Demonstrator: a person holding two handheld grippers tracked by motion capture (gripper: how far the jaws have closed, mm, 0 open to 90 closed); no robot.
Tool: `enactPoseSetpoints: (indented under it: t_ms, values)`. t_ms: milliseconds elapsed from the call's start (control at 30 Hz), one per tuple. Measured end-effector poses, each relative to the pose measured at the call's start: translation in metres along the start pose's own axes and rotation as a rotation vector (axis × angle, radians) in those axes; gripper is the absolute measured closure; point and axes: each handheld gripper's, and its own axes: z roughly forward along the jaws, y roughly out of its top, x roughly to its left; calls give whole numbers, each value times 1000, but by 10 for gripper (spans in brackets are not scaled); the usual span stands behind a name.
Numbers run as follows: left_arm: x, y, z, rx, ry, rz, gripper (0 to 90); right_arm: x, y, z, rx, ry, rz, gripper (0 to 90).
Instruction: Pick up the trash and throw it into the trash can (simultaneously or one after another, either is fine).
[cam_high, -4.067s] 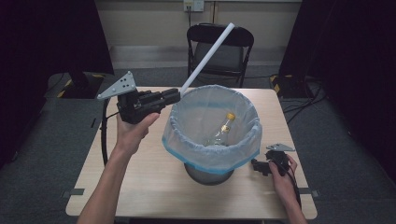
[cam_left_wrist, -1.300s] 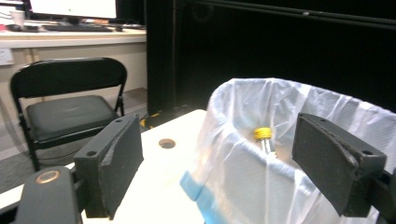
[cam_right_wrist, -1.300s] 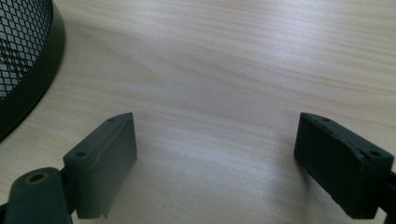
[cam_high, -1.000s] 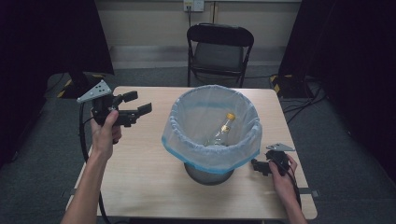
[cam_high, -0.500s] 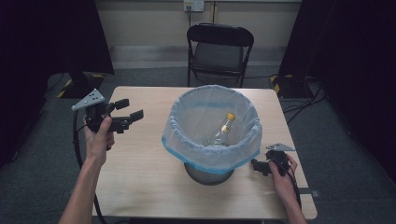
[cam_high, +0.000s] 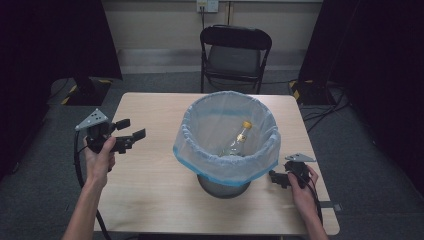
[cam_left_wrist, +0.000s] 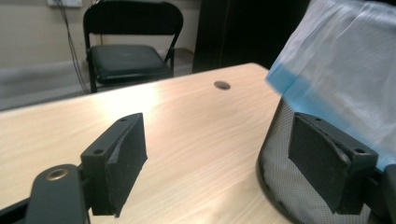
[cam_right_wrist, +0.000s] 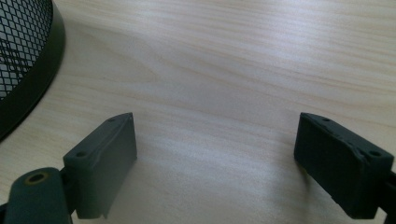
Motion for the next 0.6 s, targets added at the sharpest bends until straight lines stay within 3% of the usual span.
enactPoseSetpoints:
  t_ms: [200,400,600]
  values:
    - [6,-16,0,44,33,3,190,0,0,0,1,0,0,122]
    - [10,-36,3,118,72,17,190,0,0,0,0,-1,0,122]
    - [14,-57,7,180,82,3,189,0,0,0,0,-1,0,122]
